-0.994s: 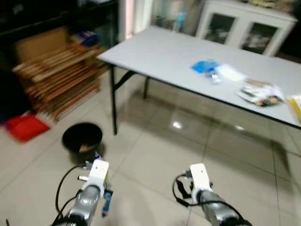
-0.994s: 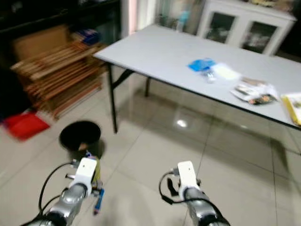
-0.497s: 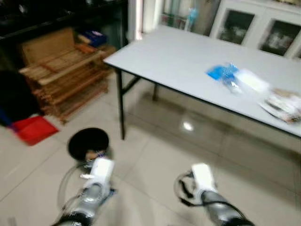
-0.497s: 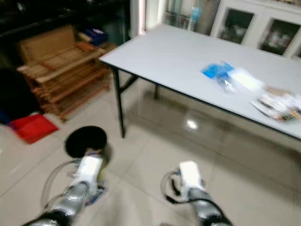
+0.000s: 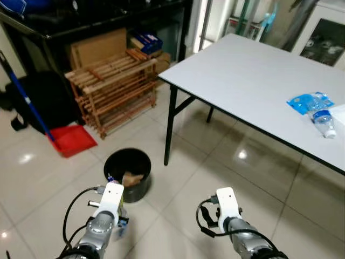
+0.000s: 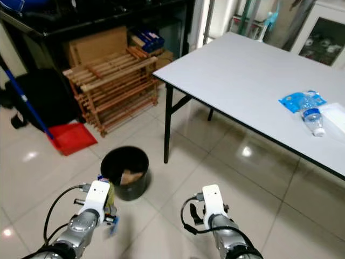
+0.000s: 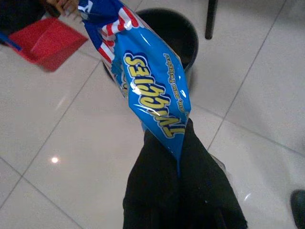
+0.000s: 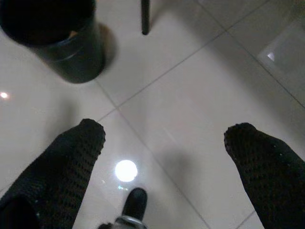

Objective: Picking trash to rubbish bin

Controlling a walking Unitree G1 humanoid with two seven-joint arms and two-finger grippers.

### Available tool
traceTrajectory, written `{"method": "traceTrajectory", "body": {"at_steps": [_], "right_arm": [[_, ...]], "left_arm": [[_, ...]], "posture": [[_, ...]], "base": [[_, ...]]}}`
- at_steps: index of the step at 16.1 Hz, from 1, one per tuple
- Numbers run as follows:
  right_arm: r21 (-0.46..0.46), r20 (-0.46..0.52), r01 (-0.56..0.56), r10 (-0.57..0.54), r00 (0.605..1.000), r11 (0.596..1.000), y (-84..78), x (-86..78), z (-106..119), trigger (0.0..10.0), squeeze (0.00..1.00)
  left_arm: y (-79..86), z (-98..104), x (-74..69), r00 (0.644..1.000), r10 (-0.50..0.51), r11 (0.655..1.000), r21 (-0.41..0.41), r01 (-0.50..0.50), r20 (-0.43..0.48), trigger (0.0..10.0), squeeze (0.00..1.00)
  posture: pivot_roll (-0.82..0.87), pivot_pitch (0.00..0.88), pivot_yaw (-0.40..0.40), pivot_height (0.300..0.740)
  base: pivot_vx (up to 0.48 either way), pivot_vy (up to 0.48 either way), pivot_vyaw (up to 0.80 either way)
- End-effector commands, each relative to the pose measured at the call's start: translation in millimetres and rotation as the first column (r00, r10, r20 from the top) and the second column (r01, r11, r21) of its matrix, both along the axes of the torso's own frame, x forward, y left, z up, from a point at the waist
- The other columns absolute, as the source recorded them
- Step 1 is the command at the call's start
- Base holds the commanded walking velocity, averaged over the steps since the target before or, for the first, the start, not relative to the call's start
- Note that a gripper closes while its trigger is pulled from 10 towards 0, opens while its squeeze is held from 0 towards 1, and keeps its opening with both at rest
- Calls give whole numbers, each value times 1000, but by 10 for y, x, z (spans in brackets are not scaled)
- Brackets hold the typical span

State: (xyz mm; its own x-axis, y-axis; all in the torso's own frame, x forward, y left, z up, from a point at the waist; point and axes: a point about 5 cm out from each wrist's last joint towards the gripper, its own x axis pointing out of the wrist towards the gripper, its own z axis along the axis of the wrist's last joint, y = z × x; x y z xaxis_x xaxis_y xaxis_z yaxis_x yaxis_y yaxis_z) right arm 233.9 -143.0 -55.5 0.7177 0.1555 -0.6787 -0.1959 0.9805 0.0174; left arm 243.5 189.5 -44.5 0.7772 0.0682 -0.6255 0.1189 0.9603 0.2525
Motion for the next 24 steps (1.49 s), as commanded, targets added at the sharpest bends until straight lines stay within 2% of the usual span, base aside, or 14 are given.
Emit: {"method": "traceTrajectory", "body": {"at_steps": [1,5,10,17,19,24], "right_arm": [[-7,-3,33,-33,999,999,-83,2,1,10000,0],[-17,-1,6,-7,1000,1000,-67,6,4,10000,0],[-10,-2,2,-2,1000,1000,-42,-8,-5,10000,0],[-8,3,-20,20,1000,1000,-25,-6,-1,10000,0],[-7,0,-15,15,1000,1000,-22,-12,-6,10000,0],[11,1,5,-5,1000,1000,-26,-17,-8,10000,0]], "left_arm": [[-83,9,27,1000,-20,1000,-8,20,7,10000,0],[-68,10,28,1000,-17,1000,-7,18,5,10000,0],[-60,11,27,1000,-19,1000,-5,19,5,10000,0],[-62,3,17,1000,-27,1000,-2,27,2,10000,0],[-61,2,15,1000,-28,1000,-2,28,1,10000,0],[-61,1,14,999,-34,999,1,34,-1,10000,0]], "posture": [[11,49,-67,740],[13,48,-66,740],[16,36,-66,740],[18,17,-65,740],[21,13,-66,740],[20,0,-63,740]], "base": [[364,0,0],[362,0,0],[355,0,731],[354,0,94],[351,0,559],[349,0,0]]}}
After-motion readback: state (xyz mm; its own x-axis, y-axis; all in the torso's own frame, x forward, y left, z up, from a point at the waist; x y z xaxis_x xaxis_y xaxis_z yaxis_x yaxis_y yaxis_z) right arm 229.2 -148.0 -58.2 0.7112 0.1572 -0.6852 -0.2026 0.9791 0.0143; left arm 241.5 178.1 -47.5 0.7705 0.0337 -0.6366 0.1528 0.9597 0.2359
